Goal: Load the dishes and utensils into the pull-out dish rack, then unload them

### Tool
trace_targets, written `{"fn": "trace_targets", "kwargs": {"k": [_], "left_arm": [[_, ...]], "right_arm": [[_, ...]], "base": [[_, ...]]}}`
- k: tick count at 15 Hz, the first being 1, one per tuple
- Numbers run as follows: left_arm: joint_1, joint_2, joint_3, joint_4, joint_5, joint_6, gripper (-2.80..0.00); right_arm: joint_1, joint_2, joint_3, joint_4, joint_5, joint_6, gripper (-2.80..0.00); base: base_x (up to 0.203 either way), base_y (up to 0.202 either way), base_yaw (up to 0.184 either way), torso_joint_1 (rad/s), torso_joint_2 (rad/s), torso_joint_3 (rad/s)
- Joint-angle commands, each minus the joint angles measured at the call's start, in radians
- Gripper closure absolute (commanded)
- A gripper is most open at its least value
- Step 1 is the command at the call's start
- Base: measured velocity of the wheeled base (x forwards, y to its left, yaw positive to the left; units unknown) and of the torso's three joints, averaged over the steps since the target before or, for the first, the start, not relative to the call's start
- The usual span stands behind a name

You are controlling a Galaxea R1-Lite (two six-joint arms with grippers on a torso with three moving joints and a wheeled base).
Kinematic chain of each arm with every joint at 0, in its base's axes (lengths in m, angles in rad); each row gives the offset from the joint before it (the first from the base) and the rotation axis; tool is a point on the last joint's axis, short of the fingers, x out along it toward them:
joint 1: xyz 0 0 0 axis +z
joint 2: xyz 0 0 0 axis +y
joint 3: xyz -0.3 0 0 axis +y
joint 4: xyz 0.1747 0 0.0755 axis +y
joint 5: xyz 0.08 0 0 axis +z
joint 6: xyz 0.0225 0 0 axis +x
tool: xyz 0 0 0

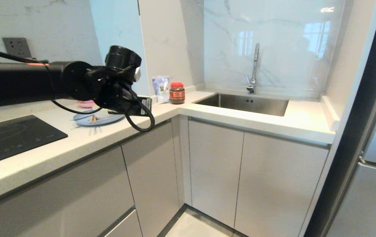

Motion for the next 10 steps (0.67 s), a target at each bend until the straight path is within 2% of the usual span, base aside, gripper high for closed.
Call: {"fn": "trace_targets", "kwargs": {"k": [1, 7, 8, 10], "left_arm": [[-0.009, -0.165, 0.045, 0.002, -0.019, 0.001, 0.0], [-0.002, -0.494, 0.161, 0.001, -0.085, 0.019, 0.0], [0.019, -0.546, 0.179, 0.0, -0.102, 0.038, 0.0], [0.107, -0.667, 0.229, -0.001, -0.184, 0.118, 0.0]], "right_arm": [[0.0, -0.004, 0.002, 0.0, 0.0, 0.0, 0.0], [0.0, -0.004, 0.002, 0.0, 0.0, 0.0, 0.0], [0.0, -0.004, 0.002, -0.001, 0.0, 0.0, 0.0], [0.0, -0.004, 0.002, 0.0, 0.0, 0.0, 0.0]], "base": [[0.0, 0.0, 0.0, 0.0, 0.0, 0.0], [0.0, 0.0, 0.0, 0.0, 0.0, 0.0], [0.0, 0.0, 0.0, 0.0, 0.0, 0.0], [0.0, 0.0, 0.0, 0.0, 0.0, 0.0]]}}
